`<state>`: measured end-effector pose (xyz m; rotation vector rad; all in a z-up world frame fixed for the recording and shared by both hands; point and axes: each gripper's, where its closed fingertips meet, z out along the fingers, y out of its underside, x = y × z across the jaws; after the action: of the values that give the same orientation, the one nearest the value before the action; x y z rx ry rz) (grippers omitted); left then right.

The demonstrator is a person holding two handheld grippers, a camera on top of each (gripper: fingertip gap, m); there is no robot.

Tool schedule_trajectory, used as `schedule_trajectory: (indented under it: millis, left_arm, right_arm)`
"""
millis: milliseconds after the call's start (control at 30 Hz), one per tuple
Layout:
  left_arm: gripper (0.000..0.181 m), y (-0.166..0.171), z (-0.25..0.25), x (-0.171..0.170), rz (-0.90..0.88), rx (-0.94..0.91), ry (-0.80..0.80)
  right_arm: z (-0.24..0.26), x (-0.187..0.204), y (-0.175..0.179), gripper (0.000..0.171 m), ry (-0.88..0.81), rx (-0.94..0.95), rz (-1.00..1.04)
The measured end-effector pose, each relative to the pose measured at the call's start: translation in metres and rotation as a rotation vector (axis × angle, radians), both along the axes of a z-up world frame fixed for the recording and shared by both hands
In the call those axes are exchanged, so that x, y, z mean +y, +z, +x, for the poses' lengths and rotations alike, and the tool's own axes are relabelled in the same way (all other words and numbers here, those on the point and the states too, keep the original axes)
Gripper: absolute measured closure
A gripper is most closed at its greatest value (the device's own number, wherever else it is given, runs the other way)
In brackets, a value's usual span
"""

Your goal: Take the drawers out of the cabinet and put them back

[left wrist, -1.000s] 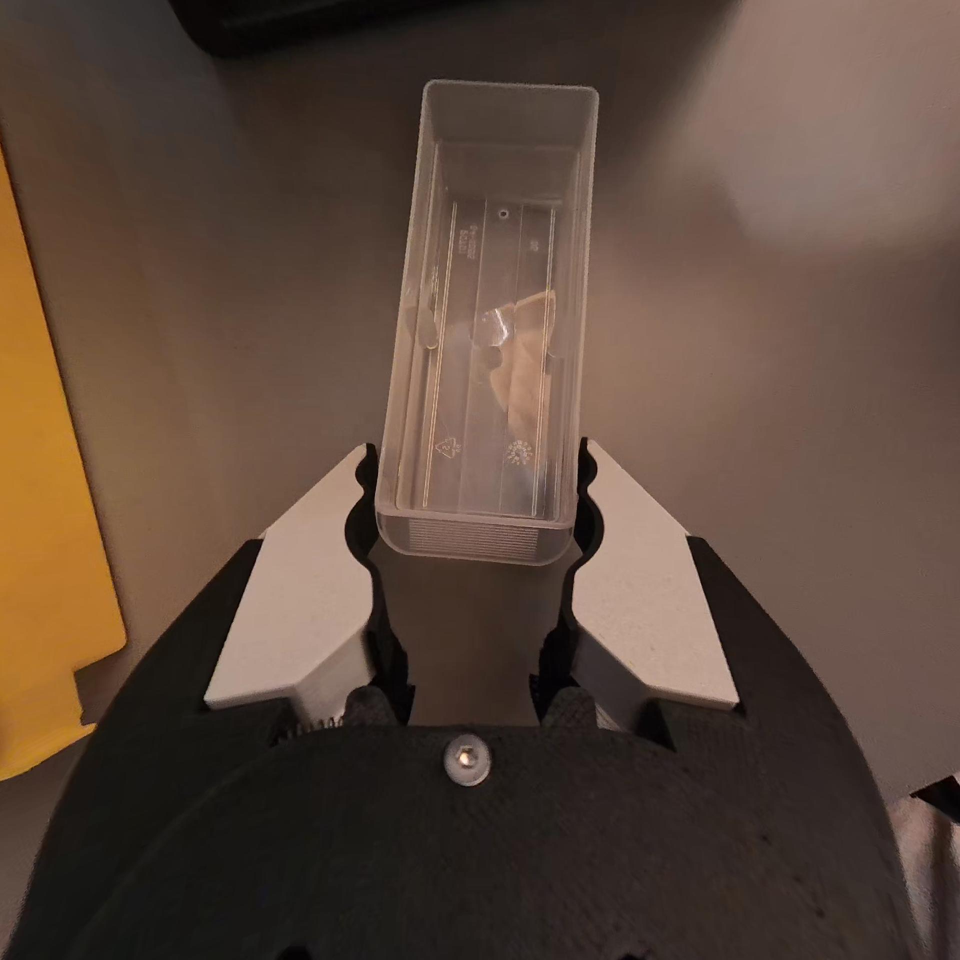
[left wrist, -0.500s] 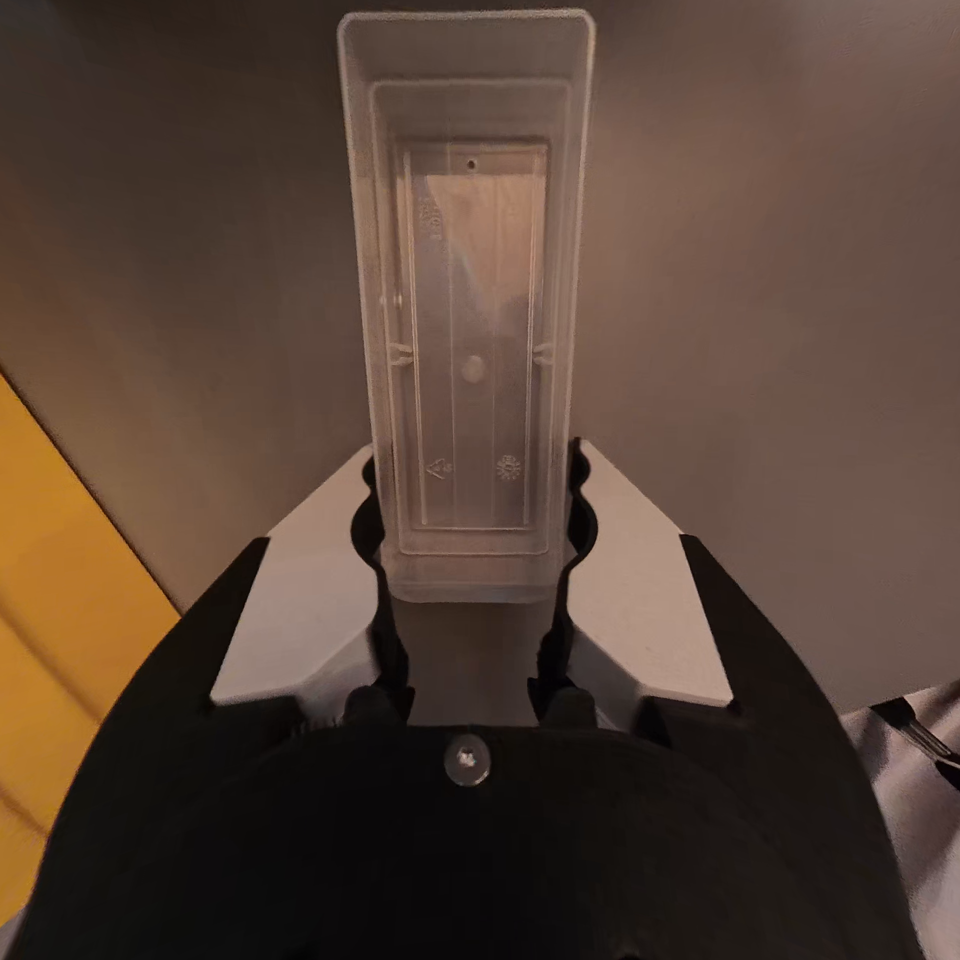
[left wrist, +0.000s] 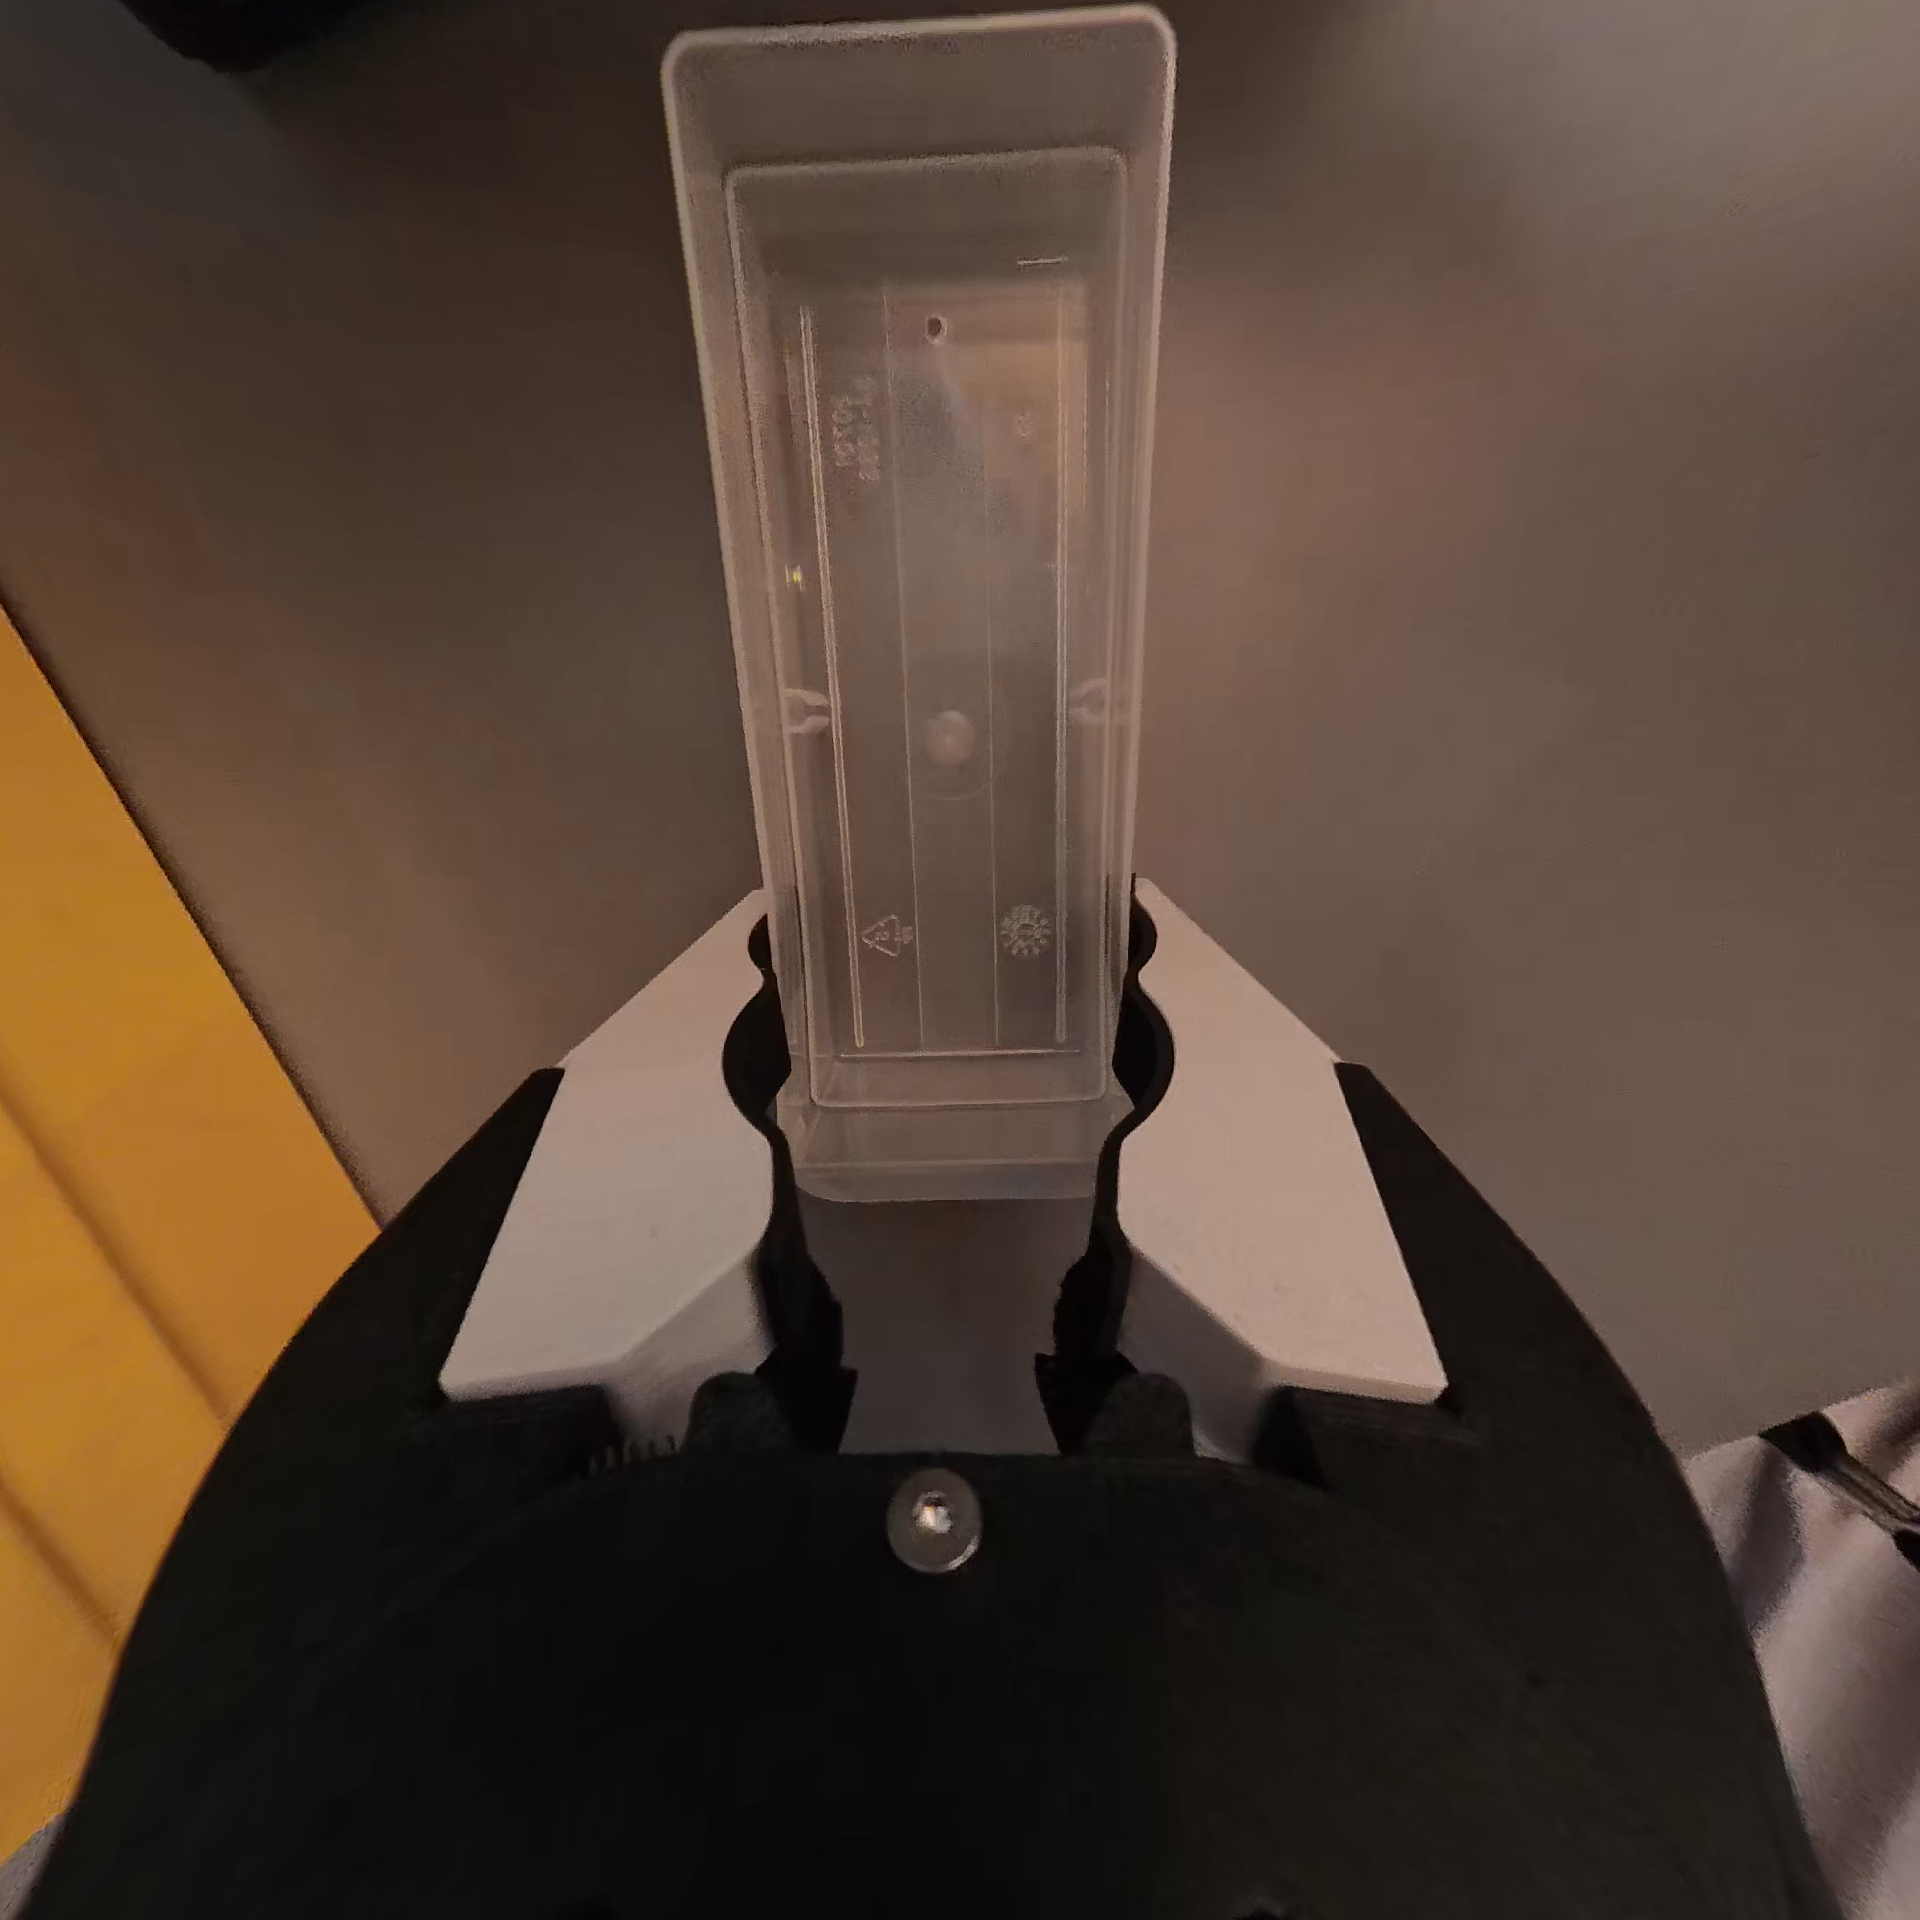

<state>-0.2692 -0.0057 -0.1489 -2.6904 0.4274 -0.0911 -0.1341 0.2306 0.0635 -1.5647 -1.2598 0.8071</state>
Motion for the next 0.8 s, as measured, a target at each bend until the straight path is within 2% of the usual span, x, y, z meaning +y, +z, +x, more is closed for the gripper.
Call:
schedule_trajectory:
  millis: [133, 233, 567, 800]
  left_arm:
    - [0.120, 0.009, 0.005, 0.017, 0.080, -0.082, 0.044]
    - [0.120, 0.014, 0.009, 0.028, 0.056, -0.114, 0.074]
    - [0.120, 0.027, 0.018, 0.060, 0.003, 0.025, 0.117]
    - [0.120, 0.032, 0.028, 0.069, -0.009, -0.011, 0.143]
  right_arm:
    - [0.000, 0.000, 0.000, 0.171, 0.000, 0.000, 0.000]
    - [0.000, 0.000, 0.000, 0.171, 0.000, 0.001, -0.002]
    - [0.000, 0.000, 0.000, 0.171, 0.006, 0.008, -0.006]
    - [0.000, 0.000, 0.000, 0.171, 0.014, 0.013, -0.008]
